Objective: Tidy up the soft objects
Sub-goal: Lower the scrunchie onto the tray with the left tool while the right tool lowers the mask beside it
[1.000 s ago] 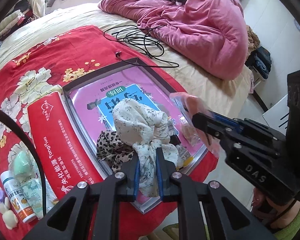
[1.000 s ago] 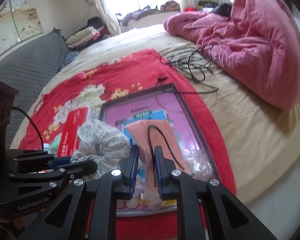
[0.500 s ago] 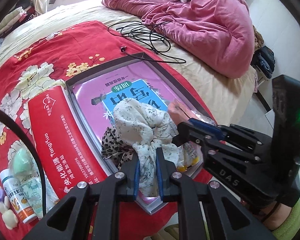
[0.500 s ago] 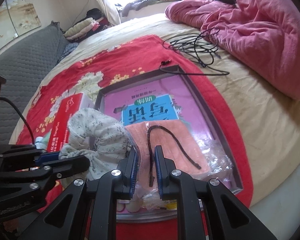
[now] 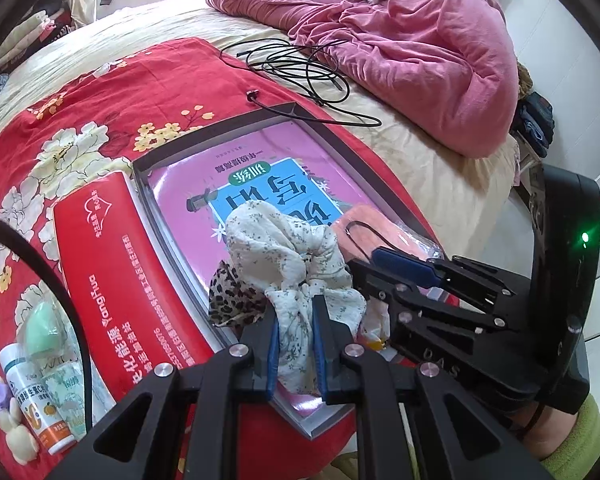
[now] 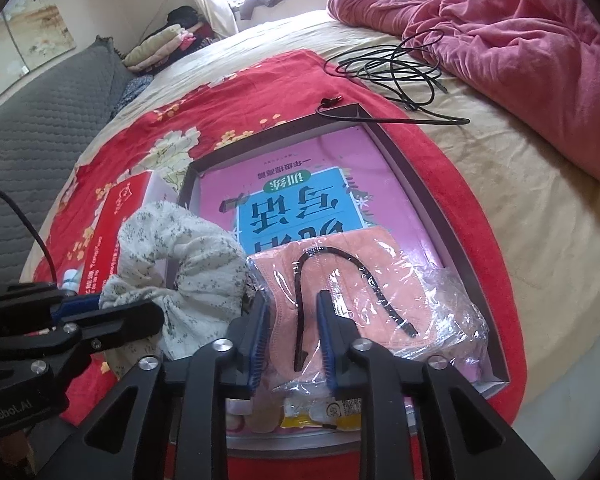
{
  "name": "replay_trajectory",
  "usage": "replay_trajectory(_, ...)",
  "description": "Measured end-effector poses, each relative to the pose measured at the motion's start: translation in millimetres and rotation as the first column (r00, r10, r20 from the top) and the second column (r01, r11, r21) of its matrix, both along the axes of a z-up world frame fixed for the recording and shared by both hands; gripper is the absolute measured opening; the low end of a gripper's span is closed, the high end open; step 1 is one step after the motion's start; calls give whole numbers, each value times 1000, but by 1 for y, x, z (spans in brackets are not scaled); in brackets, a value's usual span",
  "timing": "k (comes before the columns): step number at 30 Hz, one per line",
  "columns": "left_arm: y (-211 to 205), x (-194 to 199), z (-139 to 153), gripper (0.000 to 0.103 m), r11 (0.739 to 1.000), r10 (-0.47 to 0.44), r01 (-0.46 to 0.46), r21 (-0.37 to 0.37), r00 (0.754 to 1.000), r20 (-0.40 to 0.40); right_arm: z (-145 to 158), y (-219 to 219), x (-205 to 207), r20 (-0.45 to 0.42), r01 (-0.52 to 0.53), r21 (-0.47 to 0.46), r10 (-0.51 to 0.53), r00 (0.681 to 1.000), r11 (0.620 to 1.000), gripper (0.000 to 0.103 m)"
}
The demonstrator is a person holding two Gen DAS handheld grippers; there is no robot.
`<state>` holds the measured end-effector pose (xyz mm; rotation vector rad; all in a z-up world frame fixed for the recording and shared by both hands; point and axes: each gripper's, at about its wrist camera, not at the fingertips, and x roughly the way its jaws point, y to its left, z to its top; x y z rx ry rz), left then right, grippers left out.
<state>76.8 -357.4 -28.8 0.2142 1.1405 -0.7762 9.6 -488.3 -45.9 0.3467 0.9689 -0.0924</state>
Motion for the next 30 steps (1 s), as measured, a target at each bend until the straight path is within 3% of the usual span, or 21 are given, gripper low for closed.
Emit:
replay_trajectory(6, -1, 8, -1, 15, 1000, 16, -16, -2, 1000, -5, 3, 0, -2, 3, 1, -7, -1, 1000, 1000, 36)
replay_trajectory(17, -8, 14, -2, 15, 1000, 15, -15, 0, 1000, -2, 24, 0, -15, 11, -7, -80, 8, 1000, 997, 59)
replay_trajectory(30, -8, 20, -17, 17, 999, 35, -34, 29, 999, -29, 27, 1, -25, -10, 25, -118, -26, 1000, 993, 66)
